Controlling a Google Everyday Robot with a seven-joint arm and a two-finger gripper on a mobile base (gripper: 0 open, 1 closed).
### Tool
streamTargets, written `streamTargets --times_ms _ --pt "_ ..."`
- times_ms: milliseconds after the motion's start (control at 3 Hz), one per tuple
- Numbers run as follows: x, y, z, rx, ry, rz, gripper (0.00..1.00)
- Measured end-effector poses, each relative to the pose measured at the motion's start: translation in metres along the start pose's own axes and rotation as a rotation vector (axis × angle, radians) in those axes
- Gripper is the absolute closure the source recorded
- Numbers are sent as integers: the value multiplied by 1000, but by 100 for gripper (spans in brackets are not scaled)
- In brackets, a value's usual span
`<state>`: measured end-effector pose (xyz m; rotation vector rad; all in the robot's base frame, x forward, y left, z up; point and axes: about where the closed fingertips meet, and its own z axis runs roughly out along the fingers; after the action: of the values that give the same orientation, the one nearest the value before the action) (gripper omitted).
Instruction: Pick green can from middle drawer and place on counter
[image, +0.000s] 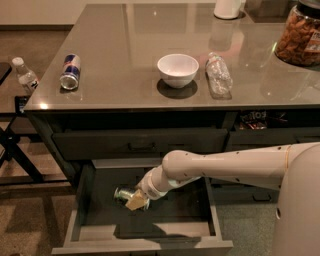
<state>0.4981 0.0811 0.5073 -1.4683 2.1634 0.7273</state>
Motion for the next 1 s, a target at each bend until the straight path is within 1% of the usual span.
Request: streamTargets --times_ms 333,667,1000 --pt "0 0 0 0 0 0 100" --pt "-17 6 -17 29 -19 -13 100" --pt "-41 19 -59 93 -46 -24 100"
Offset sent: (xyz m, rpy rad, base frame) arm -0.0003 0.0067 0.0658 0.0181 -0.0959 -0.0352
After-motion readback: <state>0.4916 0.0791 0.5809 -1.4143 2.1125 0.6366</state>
